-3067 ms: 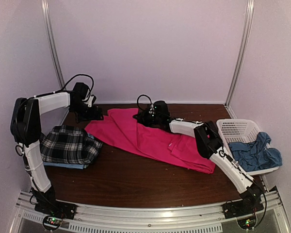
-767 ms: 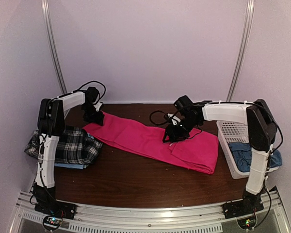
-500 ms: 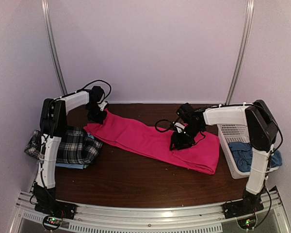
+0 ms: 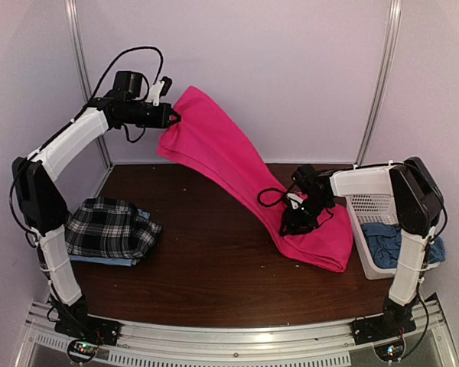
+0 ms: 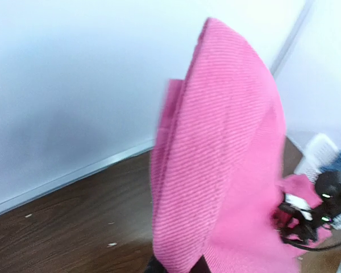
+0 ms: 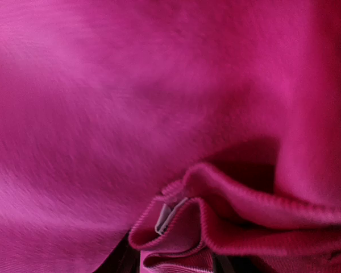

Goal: Fold and stack the mixed laundry pile
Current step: Smooth out the 2/3-rectangle-folded trousers at the center of the board, then rotate the 2/3-rectangle-folded trousers at the center of the board.

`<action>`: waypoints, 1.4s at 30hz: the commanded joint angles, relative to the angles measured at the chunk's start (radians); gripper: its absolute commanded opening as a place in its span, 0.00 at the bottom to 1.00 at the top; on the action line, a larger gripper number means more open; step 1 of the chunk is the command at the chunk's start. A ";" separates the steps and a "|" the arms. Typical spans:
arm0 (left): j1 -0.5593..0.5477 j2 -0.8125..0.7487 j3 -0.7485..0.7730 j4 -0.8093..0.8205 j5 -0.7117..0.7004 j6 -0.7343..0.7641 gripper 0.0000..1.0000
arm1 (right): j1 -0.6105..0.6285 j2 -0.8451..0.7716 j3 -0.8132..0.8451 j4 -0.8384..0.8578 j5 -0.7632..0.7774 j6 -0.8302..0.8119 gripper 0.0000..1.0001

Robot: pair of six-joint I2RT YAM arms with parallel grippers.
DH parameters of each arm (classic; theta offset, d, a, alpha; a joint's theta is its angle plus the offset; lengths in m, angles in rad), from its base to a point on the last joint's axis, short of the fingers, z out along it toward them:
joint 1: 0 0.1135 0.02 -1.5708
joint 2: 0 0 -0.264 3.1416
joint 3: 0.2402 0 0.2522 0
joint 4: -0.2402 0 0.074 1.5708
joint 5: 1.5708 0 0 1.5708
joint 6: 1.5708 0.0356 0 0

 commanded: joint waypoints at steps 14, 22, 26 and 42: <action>0.234 0.429 0.068 -0.259 -0.610 0.099 0.00 | -0.030 0.077 0.020 -0.138 0.142 -0.059 0.45; 0.243 0.183 -0.296 0.061 -0.261 0.306 0.00 | -0.016 -0.061 0.067 -0.078 -0.105 -0.163 0.46; 0.244 0.233 -0.271 0.011 -0.302 0.317 0.00 | -0.017 -0.017 0.312 -0.031 -0.114 -0.096 0.48; 0.318 0.321 -0.173 -0.070 -0.581 0.262 0.00 | 0.030 0.429 0.757 -0.243 0.079 -0.073 0.52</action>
